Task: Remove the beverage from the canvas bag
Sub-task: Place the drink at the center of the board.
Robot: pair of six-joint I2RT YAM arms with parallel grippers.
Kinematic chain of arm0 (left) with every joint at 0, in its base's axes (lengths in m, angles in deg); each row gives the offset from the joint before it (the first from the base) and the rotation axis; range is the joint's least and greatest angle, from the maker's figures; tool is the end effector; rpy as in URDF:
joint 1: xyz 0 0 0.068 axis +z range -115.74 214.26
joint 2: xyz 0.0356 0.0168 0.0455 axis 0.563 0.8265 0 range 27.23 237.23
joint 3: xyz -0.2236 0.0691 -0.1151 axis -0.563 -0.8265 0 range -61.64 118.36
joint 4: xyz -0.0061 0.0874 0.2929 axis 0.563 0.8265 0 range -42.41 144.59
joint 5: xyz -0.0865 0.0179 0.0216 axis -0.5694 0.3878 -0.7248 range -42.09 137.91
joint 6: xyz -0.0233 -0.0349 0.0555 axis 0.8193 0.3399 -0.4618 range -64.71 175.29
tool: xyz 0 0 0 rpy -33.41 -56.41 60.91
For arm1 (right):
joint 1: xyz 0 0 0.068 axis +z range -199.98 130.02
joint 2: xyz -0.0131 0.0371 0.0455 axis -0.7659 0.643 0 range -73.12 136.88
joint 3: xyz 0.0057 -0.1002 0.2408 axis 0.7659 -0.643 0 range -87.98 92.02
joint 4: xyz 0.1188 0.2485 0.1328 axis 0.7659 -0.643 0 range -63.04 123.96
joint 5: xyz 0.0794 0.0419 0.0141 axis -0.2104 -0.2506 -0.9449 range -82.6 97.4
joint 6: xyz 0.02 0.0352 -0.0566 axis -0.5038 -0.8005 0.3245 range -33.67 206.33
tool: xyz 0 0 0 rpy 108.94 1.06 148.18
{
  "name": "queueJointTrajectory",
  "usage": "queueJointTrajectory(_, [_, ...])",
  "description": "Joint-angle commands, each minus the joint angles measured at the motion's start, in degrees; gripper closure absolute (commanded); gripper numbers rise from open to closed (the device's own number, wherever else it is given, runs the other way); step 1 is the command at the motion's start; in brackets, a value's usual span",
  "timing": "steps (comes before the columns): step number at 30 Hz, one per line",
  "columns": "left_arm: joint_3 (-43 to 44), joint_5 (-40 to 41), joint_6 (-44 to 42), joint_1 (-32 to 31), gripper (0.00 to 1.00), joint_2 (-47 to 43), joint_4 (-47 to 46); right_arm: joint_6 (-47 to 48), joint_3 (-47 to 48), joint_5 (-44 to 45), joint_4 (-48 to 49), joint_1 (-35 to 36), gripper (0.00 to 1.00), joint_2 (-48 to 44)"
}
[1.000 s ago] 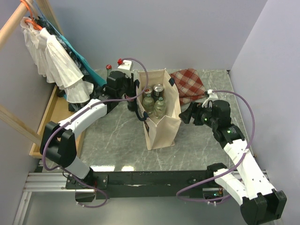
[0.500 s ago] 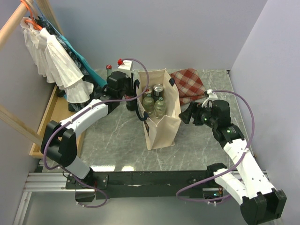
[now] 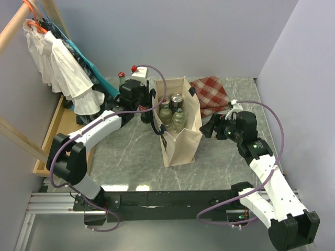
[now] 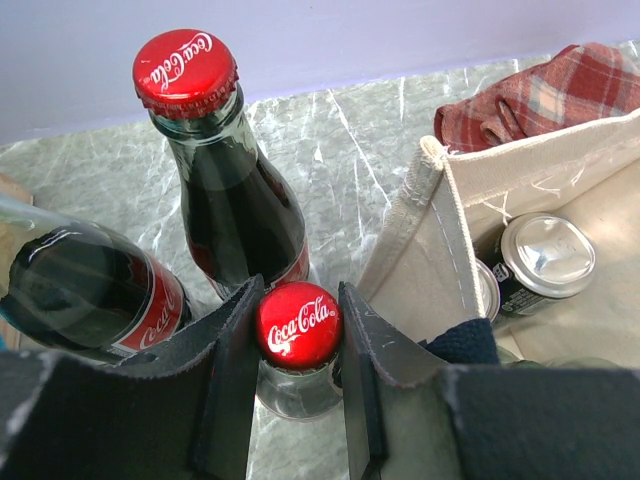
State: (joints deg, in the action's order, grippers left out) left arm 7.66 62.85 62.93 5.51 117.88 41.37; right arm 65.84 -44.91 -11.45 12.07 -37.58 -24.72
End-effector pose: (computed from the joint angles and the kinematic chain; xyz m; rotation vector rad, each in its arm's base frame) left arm 0.3934 -0.1991 0.2812 0.1541 1.8244 -0.2086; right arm 0.2524 0.0743 0.2760 -0.0637 2.0889 0.6902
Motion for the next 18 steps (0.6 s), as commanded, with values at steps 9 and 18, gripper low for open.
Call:
queueJointTrajectory(9, [1.28, 2.72, 1.06, -0.25, 0.63, -2.41, -7.58, 1.24, 1.23, 1.27, -0.08, 0.34, 0.11, 0.38])
queueJointTrajectory(18, [1.45, 3.95, 0.8, -0.25, 0.45, -2.32, -6.7, 1.15, 1.14, 0.83, 0.62, 0.34, 0.11, 0.82])
